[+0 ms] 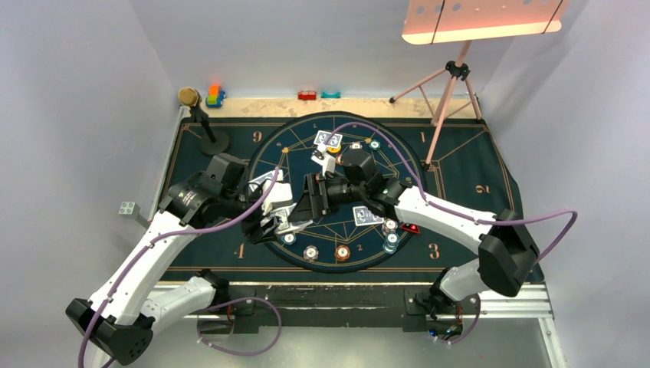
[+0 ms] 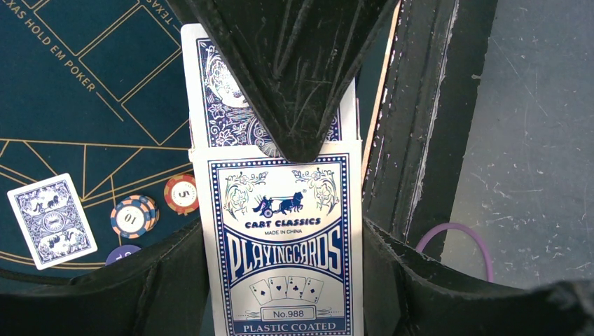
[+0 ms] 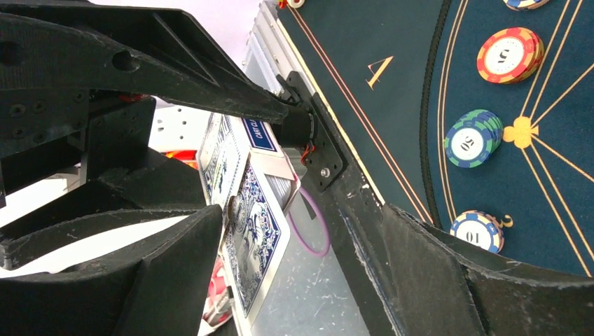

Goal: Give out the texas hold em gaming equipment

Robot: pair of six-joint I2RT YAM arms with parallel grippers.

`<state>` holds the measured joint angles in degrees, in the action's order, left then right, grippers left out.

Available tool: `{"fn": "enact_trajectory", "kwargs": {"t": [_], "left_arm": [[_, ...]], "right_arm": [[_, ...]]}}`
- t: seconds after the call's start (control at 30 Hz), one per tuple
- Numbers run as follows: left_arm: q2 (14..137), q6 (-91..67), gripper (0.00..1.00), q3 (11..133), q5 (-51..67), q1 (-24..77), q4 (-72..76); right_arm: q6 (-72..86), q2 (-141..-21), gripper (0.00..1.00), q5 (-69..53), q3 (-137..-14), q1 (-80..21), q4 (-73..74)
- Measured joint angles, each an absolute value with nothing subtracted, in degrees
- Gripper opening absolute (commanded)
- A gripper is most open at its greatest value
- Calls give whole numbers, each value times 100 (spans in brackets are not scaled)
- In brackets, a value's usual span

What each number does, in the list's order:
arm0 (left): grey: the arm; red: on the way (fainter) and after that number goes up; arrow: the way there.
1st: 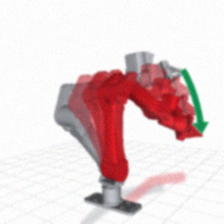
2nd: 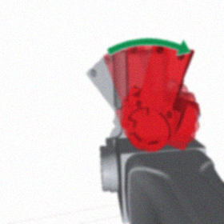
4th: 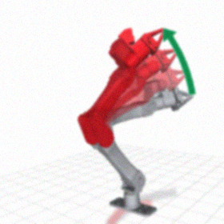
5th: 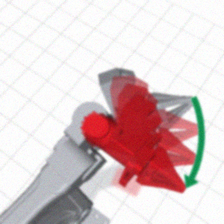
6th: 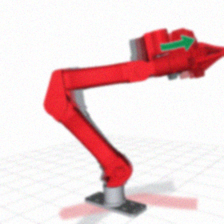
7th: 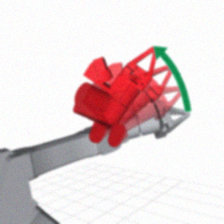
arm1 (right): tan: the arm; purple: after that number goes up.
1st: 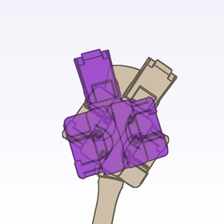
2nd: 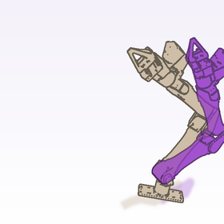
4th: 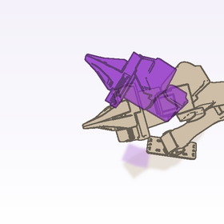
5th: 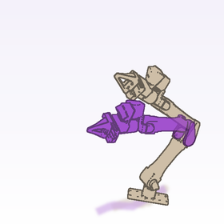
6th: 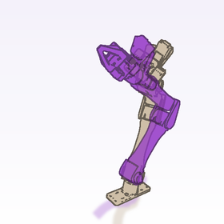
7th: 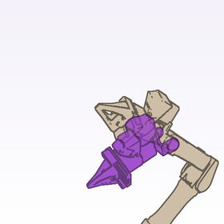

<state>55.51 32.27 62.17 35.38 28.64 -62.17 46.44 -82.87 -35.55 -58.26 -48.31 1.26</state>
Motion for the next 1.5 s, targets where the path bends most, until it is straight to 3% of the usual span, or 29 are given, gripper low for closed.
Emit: {"fn": "enact_trajectory", "kwargs": {"t": [0.17, 0.73, 1.0, 1.3, 1.5], "left_arm": [[5551, 3227, 0, 6217, 3538, 2864, -6217], [5548, 3225, 0, 6252, 3542, 2864, -6222], [5548, 3227, 0, 6257, 3540, 2864, -6224], [5548, 3227, 0, 6257, 3535, 2864, -6265], [5548, 3227, 0, 6257, 3538, 2864, -6265]], "right_arm": [[4676, -8235, 64, -3551, -5826, -4831, 84], [4713, -7832, 53, -3444, -5645, -4508, 163], [4707, -7743, 54, -3428, -5577, -4392, 211], [4593, -7550, 30, -3365, -5577, -4265, 528], [4534, -7227, 22, -3247, -5577, -4029, 733]]}}
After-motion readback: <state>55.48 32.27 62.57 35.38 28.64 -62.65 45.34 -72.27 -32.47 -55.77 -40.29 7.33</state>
